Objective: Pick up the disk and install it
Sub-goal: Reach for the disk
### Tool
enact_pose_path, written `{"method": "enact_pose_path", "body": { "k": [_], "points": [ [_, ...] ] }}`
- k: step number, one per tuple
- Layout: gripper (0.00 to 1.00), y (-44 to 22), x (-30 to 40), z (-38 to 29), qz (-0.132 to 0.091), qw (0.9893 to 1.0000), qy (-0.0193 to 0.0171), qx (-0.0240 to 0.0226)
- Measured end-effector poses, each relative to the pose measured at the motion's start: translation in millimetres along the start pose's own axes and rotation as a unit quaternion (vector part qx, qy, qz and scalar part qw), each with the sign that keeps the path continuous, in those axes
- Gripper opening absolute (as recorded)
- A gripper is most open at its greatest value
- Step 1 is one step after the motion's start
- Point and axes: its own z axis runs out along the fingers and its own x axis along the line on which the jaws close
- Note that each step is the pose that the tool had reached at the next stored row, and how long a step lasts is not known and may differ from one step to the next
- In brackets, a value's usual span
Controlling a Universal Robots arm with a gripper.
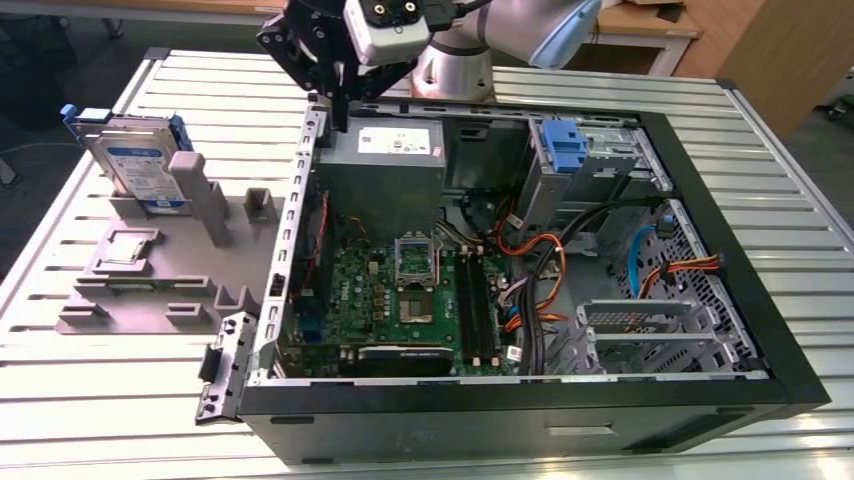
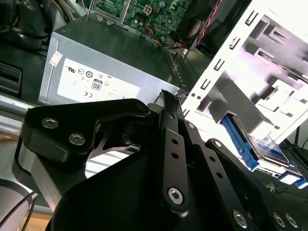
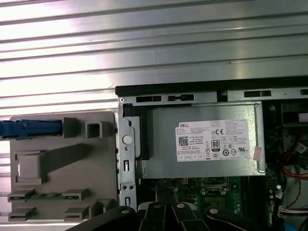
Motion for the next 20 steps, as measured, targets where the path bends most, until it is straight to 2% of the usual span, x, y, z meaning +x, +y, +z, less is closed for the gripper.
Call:
{"method": "enact_pose_path", "body": {
  "k": [20],
  "points": [
    [0.10, -0.1, 1.1, 1.2, 0.000, 1.0000, 0.0048, 0.0004]
  ]
}}
